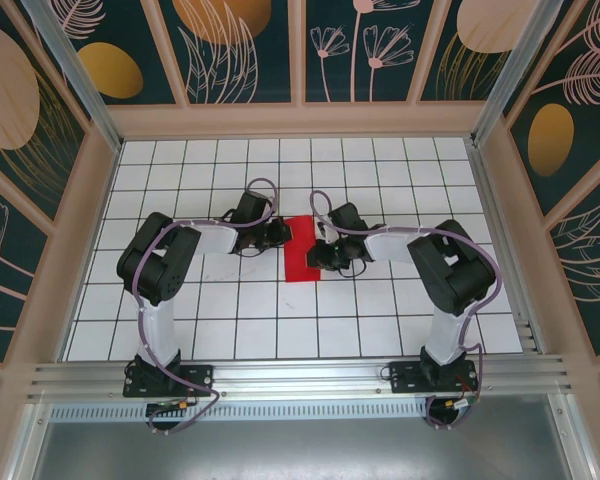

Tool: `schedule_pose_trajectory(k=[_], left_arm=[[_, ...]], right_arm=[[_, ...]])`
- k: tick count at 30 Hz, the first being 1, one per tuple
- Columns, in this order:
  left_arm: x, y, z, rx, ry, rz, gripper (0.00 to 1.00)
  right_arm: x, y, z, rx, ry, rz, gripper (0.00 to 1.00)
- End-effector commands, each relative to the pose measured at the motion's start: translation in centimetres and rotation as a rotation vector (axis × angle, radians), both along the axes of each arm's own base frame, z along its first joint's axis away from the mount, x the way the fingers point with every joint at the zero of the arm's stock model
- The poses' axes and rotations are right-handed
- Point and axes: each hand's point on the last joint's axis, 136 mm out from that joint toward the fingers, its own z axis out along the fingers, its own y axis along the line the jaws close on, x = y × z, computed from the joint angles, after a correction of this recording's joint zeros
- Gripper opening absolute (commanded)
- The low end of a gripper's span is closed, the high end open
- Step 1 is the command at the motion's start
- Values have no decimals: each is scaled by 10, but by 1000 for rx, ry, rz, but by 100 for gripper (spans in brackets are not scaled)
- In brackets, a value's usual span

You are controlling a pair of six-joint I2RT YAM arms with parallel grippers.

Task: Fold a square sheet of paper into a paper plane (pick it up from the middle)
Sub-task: Hold the square sheet of paper at the center of the table, then fold the square sheet of paper in half at the center of the table.

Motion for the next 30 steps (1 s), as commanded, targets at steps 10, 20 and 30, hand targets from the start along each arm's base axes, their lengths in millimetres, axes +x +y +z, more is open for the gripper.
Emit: schedule_pose_trajectory(k=[10, 20, 30], left_arm=[[-20, 30, -56, 172, 119, 42, 7], [-17, 28, -53, 170, 98, 34, 6], [-17, 30, -55, 180, 102, 37, 6]], right_arm=[[-49, -20, -14, -15, 112, -1, 17], [-7, -9, 49, 54, -71, -47, 18], [63, 14, 37, 89, -113, -118, 16]])
